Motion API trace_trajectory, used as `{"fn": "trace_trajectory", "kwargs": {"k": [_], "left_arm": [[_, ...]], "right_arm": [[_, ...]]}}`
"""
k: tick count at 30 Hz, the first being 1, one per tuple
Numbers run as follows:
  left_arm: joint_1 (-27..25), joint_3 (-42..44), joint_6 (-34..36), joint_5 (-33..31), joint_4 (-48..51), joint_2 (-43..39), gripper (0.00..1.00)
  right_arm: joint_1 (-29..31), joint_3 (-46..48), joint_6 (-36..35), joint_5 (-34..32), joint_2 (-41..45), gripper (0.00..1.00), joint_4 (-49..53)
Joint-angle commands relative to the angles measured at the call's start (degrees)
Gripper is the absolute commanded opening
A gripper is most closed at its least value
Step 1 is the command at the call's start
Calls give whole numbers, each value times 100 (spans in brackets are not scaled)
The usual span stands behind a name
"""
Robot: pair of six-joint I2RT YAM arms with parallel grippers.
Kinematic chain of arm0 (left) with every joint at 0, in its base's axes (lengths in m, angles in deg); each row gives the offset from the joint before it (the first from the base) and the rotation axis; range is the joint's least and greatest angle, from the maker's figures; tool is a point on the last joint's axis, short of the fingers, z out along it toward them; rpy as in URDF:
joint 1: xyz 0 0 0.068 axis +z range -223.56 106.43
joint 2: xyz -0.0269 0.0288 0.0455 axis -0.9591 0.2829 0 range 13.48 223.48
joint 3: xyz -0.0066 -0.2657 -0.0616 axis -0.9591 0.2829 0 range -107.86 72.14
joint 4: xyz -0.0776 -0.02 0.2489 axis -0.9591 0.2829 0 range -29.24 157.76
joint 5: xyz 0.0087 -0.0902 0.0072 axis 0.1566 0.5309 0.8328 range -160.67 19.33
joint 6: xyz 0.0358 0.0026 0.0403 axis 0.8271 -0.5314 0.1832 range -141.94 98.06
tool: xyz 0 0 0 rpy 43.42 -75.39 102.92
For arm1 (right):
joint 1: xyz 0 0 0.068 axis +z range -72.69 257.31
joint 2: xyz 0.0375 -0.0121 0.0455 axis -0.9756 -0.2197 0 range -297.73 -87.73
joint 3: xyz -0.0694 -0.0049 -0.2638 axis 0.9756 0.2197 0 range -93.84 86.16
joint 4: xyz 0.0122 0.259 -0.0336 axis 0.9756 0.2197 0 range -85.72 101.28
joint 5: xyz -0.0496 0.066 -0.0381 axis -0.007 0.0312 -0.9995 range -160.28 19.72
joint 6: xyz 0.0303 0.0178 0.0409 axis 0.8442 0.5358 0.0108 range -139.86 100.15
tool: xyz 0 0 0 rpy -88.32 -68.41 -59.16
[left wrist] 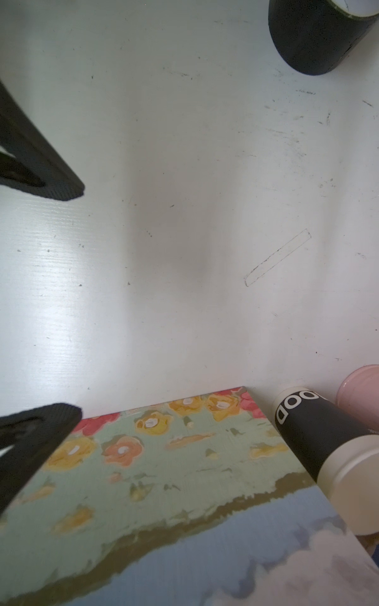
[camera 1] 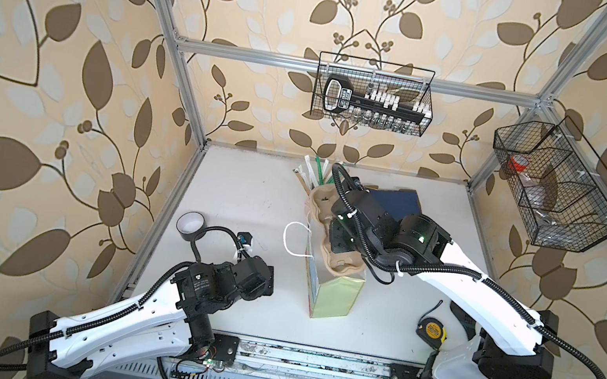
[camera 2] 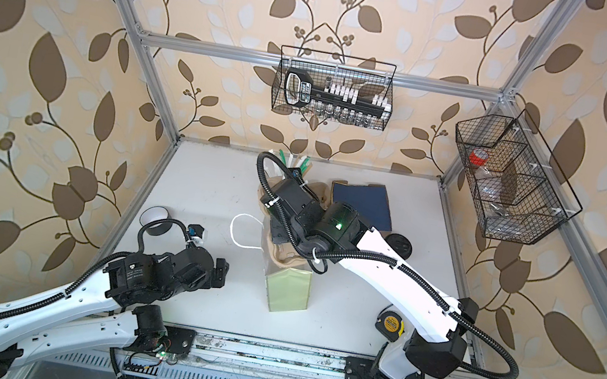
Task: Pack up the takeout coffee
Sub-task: 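Lower the carrier into the white paper bag with right gripper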
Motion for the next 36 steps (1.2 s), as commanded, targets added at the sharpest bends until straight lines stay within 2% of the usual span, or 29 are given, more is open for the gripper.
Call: {"fn": "trace_trajectory", "kwargs": {"k": [1,36], "left_arm": [[61,30,-43,-177,-49,-32,99],[61,66,-15,-236,-97,135,99]], "right_arm": [[-15,67,218,-23,89,32,-78],[-198,696,195,285,-69,30,-96]]}}
